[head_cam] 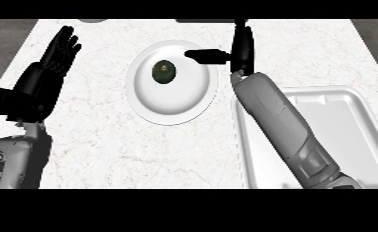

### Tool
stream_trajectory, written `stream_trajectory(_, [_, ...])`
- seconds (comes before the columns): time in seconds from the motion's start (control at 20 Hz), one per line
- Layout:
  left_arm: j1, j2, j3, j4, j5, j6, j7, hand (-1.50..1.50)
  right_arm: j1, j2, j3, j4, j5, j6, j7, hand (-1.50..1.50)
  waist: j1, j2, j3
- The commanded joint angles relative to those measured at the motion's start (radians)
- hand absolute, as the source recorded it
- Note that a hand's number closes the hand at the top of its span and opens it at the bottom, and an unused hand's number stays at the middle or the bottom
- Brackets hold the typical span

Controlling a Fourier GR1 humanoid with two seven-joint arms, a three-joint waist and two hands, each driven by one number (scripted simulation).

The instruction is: Pick the squash from the tray and place it in the plate

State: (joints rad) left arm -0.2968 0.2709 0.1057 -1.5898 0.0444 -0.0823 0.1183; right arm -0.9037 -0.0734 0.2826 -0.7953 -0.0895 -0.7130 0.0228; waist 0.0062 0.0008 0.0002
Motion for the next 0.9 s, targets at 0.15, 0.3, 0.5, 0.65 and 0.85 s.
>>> stream_trajectory(0.15, [0.031, -0.009, 0.007, 0.015, -0.012, -0.011, -0.036, 0.00, 0.206, -0.151, -0.017, -0.210, 0.003, 0.166, -0.017, -1.50, -0.013, -0.003, 0.000])
stream_trajectory(0.3, [0.019, -0.002, 0.019, -0.038, -0.002, -0.004, 0.023, 0.00, 0.323, -0.209, -0.025, -0.359, 0.008, 0.185, -0.003, -1.50, -0.016, -0.005, 0.000])
stream_trajectory(0.5, [0.012, 0.002, 0.024, 0.018, -0.017, -0.016, -0.015, 0.00, 0.476, -0.287, -0.022, -0.539, 0.003, 0.253, 0.034, -1.50, -0.024, -0.005, -0.001])
stream_trajectory(0.65, [0.083, -0.029, 0.007, -0.071, -0.017, -0.018, -0.011, 0.00, 0.474, -0.297, -0.111, -0.503, 0.012, 0.301, -0.006, -1.50, -0.007, -0.002, 0.000])
stream_trajectory(0.85, [0.042, -0.014, 0.020, -0.104, -0.020, -0.012, 0.059, 0.00, 0.508, -0.319, -0.124, -0.555, 0.087, 0.296, 0.018, -1.50, -0.007, -0.002, 0.000])
